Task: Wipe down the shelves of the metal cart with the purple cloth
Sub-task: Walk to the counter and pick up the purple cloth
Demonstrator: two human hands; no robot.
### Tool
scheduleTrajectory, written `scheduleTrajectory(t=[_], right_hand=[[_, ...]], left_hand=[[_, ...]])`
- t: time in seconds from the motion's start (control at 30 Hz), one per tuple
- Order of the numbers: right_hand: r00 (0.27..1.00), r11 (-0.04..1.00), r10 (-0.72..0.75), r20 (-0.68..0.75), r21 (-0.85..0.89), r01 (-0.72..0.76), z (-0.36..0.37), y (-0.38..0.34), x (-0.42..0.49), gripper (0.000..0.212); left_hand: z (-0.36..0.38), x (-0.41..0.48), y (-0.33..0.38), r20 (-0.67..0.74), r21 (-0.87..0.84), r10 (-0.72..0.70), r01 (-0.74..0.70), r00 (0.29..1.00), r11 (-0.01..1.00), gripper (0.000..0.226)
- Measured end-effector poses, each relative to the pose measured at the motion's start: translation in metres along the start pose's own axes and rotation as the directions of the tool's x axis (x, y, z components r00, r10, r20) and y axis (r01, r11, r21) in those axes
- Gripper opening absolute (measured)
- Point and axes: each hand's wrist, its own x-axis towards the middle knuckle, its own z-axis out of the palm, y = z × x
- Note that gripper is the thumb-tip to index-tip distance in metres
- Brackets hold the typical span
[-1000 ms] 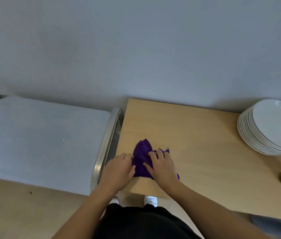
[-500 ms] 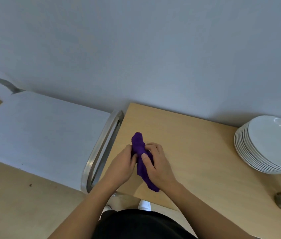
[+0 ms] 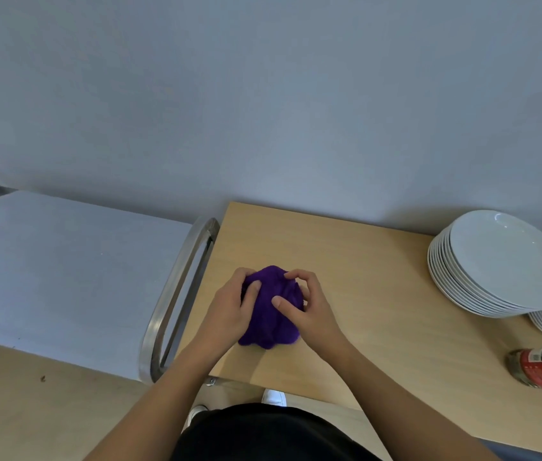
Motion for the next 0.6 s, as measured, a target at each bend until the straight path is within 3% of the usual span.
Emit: scheduleTrajectory(t=[0.13, 0.23, 0.3, 0.4, 0.47, 0.6], right_hand=[[0.988, 0.997, -0.046, -0.15, -0.065, 0.036, 0.004, -0.001, 0.004, 0.02], [0.97, 0.994, -0.061, -0.235, -0.098, 0.038, 0.003, -0.001, 0.007, 0.013], [0.972, 0.982, -0.083, -0.219, -0.185, 0.042, 0.003, 0.001, 0.007, 0.016], [0.983, 0.872, -0.141, -0.117, -0.485, 0.067, 0.003, 0.003, 0.004, 0.02], [0.991, 0.806, -0.123, -0.043, -0.587, 0.075, 0.006, 0.001, 0.0, 0.034], [0.994, 0.659, -0.064, 0.083, -0.745, 0.105, 0.021, 0.0, -0.001, 0.081]], left_hand=[[0.005, -0.002, 0.008, 0.033, -0.184, -0.114, 0.118, 0.993, 0.976, 0.045], [0.007, -0.004, 0.005, 0.144, -0.181, -0.162, 0.187, 0.976, 0.965, 0.063], [0.006, -0.005, 0.001, 0.128, -0.187, -0.166, 0.188, 0.978, 0.964, 0.064], [0.002, -0.004, -0.002, -0.009, -0.26, -0.169, 0.16, 0.986, 0.952, 0.05], [0.0, -0.005, -0.002, -0.07, -0.26, -0.151, 0.128, 0.986, 0.957, 0.044], [-0.009, -0.01, -0.005, -0.112, -0.244, -0.145, 0.114, 0.983, 0.963, 0.039]])
